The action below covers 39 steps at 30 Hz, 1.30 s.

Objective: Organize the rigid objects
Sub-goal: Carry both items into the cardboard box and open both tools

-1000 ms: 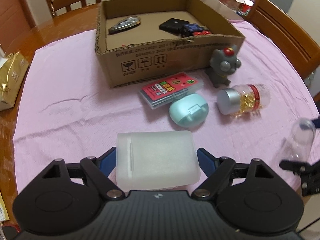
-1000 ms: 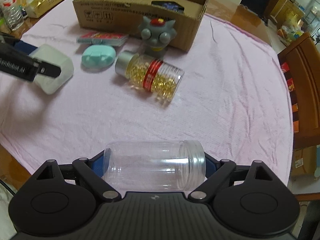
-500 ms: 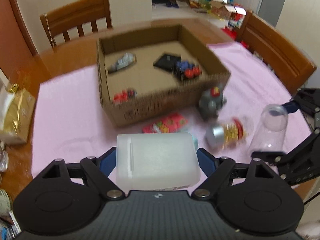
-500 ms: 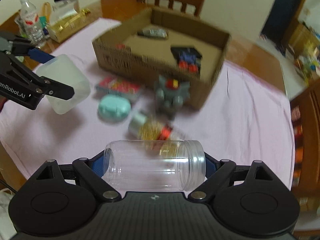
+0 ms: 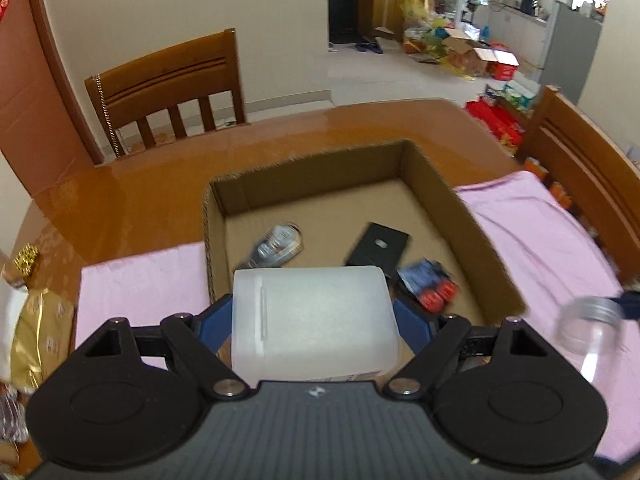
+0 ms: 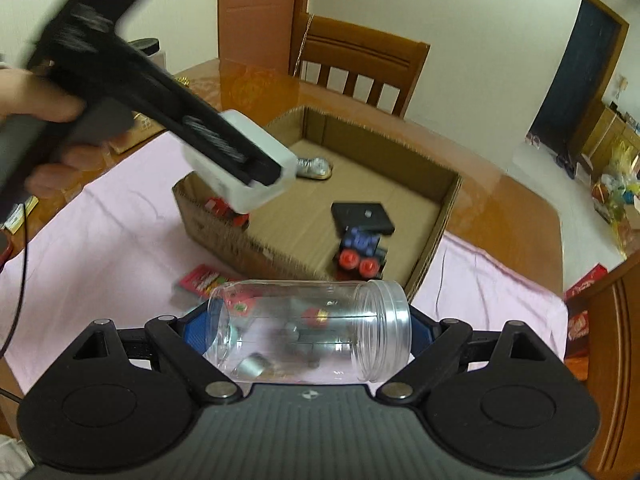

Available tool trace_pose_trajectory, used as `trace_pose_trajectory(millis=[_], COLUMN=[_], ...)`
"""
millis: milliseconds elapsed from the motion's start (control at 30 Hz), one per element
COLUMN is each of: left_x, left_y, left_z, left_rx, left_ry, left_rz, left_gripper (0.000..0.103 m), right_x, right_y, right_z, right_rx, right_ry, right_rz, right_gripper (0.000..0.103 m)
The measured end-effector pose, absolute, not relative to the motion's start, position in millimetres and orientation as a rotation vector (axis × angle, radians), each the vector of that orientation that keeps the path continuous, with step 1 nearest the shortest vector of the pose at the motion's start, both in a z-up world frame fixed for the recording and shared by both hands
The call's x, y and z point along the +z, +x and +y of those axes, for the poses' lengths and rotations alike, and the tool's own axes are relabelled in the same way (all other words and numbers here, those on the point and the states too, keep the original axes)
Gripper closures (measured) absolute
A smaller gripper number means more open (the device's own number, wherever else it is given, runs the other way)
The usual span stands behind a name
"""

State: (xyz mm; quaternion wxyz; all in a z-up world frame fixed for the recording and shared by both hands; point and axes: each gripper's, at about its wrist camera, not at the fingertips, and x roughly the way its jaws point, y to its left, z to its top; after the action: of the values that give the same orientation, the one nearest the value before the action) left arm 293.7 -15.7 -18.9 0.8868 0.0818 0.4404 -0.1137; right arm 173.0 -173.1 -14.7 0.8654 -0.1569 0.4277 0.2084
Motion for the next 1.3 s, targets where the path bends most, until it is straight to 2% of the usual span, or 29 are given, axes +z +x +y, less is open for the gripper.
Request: trace_pose_trajectory(millis=[333, 500, 733, 1033, 1133, 1300], left_x=[-42.0, -30.9, -14.4, -21.6, -25.1, -30.3], left_y=[334.0, 313.8, 273.3, 229.0, 217.7, 203.4], left_z=[0.9, 15.9, 47.1, 79.9, 87.5, 93.9], left_rx=[-0.139, -0.127, -0.071, 0.005, 0.014, 0.023], left_ry=[0.086, 0.082, 0.079, 0.016, 0.004, 0.005], left_rz=[0.916, 0.923, 0.89, 0.899, 0.907, 0.915], left_gripper=[0.013, 0.008, 0.008, 0.008, 0.008, 0.008], right_x=[-9.0, -10.5, -13.8, -22.5, -29.9, -35.6], right_y=[201.7, 217.6, 245.7, 275.5, 283.8, 280.4], right_z=[-168.1, -165.9, -154.0, -116.2, -103.3, -97.4], right_rx=[0.439, 0.438, 0.45, 0.501, 0.498, 0.508], right_ry=[-0.34, -0.326, -0.31, -0.38, -0.412, -0.424], right_rz=[0.864, 0.868, 0.875, 0.864, 0.865, 0.878], right_gripper=[0.01, 0.01, 0.01, 0.01, 0.0, 0.0])
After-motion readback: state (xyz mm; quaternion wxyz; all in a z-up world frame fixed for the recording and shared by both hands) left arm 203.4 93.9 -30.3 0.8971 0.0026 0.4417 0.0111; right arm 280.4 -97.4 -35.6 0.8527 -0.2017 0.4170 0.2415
